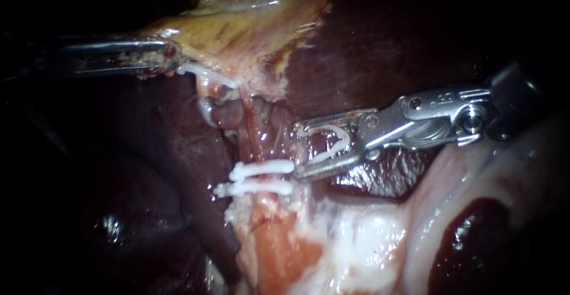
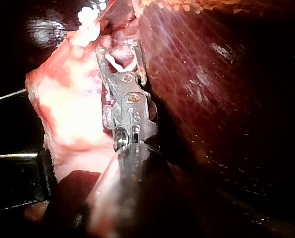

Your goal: Clipping third clip right tube

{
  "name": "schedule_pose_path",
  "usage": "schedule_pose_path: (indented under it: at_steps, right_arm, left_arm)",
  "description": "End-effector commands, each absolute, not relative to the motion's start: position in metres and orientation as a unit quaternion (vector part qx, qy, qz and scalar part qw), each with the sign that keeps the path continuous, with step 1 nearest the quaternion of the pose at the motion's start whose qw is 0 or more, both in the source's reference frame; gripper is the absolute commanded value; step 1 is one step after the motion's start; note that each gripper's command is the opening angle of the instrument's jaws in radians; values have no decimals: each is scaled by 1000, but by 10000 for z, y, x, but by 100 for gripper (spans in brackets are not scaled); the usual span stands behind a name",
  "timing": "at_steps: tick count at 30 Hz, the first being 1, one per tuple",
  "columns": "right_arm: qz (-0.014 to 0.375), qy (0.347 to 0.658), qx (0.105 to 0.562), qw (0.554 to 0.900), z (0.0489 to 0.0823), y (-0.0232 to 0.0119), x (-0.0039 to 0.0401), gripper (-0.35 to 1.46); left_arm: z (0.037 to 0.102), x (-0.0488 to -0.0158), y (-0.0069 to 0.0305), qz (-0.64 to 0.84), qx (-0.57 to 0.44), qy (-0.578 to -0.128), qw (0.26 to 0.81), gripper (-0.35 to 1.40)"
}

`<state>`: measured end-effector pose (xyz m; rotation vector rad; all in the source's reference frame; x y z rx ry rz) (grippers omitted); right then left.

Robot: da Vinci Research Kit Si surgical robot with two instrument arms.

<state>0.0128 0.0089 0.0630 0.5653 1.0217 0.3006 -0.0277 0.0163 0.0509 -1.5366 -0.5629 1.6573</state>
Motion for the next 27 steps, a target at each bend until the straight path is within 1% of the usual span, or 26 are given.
schedule_pose_path:
  at_steps: [1,5,9,15,19,21,23,27]
  right_arm:
    - [141,480,266,824,629,89,129,46]
    - [141,481,267,823,625,89,125,47]
    - [141,485,270,820,613,89,120,48]
    - [170,499,290,799,582,92,119,48]
    - [182,501,298,792,565,91,127,48]
    - [190,499,303,789,561,89,133,48]
    - [208,492,312,786,560,88,142,48]
    - [220,488,315,784,562,89,157,48]
  left_arm:
    - [509,-277,163,654,-606,-222,395,-35]
    - [509,-277,163,654,-606,-222,395,-35]
    - [510,-277,162,654,-606,-222,395,-35]
    - [510,-277,162,654,-606,-222,395,-35]
    - [511,-277,162,654,-606,-221,395,-35]
    - [511,-278,162,654,-606,-221,395,-35]
    - [512,-279,162,654,-606,-221,395,-35]
    - [513,-279,161,654,-606,-221,395,-35]
